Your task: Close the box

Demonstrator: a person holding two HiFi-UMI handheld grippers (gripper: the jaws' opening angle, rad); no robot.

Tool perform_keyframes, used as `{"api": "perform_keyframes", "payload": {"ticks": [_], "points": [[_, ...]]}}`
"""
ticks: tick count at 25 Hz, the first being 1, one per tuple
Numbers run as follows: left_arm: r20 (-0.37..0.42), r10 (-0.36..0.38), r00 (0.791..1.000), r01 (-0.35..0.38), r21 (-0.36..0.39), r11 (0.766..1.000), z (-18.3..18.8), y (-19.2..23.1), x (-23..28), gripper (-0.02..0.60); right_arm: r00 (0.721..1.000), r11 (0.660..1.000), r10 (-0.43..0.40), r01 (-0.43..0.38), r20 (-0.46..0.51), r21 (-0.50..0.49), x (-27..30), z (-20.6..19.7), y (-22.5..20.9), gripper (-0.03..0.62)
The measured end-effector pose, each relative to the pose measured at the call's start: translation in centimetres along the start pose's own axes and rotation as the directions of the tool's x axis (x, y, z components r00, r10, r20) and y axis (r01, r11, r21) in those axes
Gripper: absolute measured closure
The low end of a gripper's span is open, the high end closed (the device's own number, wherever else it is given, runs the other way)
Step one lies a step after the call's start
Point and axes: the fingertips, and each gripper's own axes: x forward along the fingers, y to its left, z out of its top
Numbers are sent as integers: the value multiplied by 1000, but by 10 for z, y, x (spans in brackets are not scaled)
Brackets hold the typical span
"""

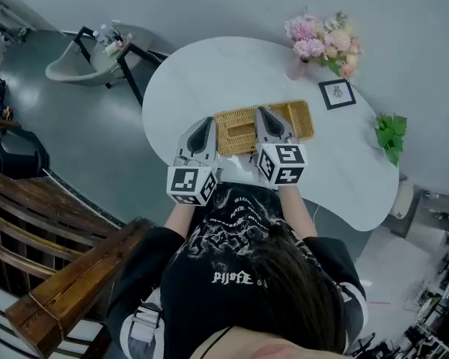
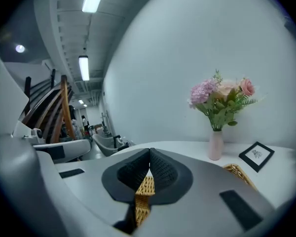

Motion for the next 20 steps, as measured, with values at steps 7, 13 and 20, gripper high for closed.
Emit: {"api": "perform_keyframes", "payload": {"ticks": [7,13,20], "points": [[-16,17,1000,-17,1,1000,-13,-1,-2,555,1000,1000,-17,17,-1,-17,-11,-16,-8,569],[-32,27,999,-26,16,1000,-22,-5,0,555,1000,996,7,-7,0,-93,-13,-17,-3,569],[-43,31,999,-28,54,998,-29,-11,3,555,1000,992,9,-9,-2,-129,-15,-20,-10,569]]}}
